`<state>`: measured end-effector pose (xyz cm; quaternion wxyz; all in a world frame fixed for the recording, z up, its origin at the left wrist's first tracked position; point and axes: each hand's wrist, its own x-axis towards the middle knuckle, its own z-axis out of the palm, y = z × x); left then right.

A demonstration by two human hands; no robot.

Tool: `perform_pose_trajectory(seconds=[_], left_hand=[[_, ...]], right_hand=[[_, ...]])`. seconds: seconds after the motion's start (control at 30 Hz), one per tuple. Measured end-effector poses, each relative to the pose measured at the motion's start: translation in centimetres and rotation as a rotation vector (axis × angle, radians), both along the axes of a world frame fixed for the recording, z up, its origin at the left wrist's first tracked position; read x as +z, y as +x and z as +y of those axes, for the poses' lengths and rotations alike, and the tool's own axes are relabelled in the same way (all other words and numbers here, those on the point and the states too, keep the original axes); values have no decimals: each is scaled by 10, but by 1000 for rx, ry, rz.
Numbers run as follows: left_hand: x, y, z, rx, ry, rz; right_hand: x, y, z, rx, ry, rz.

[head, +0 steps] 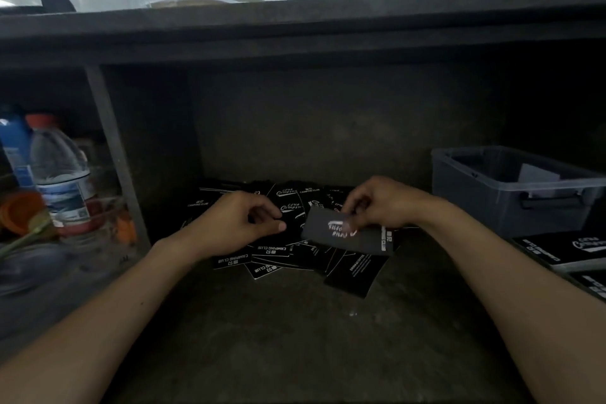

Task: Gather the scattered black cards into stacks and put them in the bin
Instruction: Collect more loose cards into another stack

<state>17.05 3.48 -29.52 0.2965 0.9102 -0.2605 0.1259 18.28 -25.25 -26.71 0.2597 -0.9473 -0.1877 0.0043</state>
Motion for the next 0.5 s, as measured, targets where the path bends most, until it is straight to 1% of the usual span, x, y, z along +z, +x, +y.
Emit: perform_pose_trajectory(seconds=[0.03, 0.07, 0.13, 0.17, 0.2, 0.27, 0.33, 0.37, 0.4, 0.43, 0.5], left_hand=[[1, -1, -2, -5, -52, 18], [2, -3, -4, -15, -128, 53], [5, -6, -11, -34, -313, 169], [6, -8, -15, -49, -389, 227], [6, -8, -18, -66, -447, 271], [6, -8, -21, -71, -512, 296], [8, -4, -19, 0, -565, 278], [10, -2, -15, 52, -581, 263], [12, 0, -10, 101, -583, 236], [13, 2, -5, 151, -561, 179], [14, 7, 4, 265, -441, -3]], right_hand=[[5, 0, -4, -31, 139, 3], [9, -1, -6, -74, 335, 29], [9, -2, 0, -104, 775, 180], [6, -3, 8, -84, 951, 265], [0, -4, 18, -67, 1070, 333], [-11, -6, 37, -32, 1168, 436], [-16, -6, 44, 21, 1127, 480], [-16, -4, 43, 26, 1048, 439], [-17, 0, 39, -1, 918, 334], [-20, 4, 36, -58, 752, 172], [-28, 10, 34, -170, 355, -161]])
